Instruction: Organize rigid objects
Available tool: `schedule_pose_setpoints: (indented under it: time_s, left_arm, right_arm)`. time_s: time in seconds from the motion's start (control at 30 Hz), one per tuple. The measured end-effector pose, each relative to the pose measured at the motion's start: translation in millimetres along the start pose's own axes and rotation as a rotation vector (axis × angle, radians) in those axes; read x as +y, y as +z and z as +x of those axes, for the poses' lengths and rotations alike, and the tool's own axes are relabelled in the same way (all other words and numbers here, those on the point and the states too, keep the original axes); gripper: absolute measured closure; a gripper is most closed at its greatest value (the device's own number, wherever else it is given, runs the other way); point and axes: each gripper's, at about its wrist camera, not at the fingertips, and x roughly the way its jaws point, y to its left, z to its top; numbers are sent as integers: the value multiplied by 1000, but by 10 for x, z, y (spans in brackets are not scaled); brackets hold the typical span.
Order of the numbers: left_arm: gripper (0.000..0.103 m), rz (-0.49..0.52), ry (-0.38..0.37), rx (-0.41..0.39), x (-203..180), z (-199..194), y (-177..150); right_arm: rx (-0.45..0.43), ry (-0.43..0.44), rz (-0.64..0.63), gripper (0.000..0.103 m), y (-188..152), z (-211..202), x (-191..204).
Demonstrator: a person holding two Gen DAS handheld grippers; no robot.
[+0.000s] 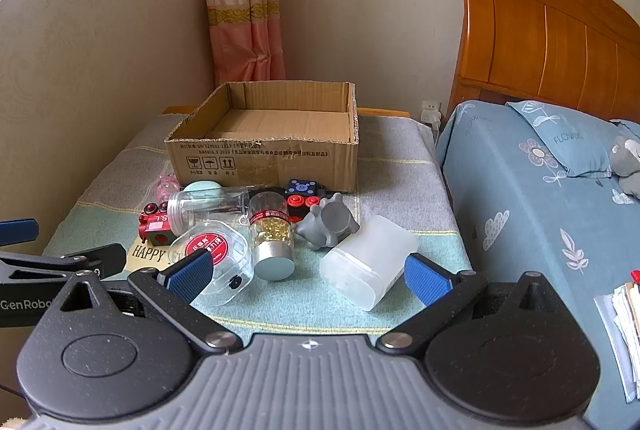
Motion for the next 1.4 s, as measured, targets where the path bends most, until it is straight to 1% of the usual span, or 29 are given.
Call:
schedule_pose_setpoints:
  time_s: [0.5, 0.8, 1.1, 1.17, 1.27, 1.4]
  left_arm:
    - [1, 10, -4, -5, -20, -2, -2]
    - [1, 32, -32, -7, -23, 53, -7]
    - [1, 87, -127, -11, -35, 186, 13]
    - [1, 107, -144, -33, -56, 208, 9]
    - [1, 137, -176, -44, -79, 268, 18]
    - [1, 188, -215, -33, -104, 397, 16]
  right_arm:
    - [-8, -3, -2, 0, 14, -10, -2]
    - [-14, -3, -20, 0, 9, 17, -16]
    - [-29, 27, -28, 0, -26, 67, -111]
    - [-31, 36, -26, 0, -33, 87, -141]
    - [-35, 56, -26, 0, -45, 129, -188]
    - [-33, 76, -36, 0, -67, 217, -246]
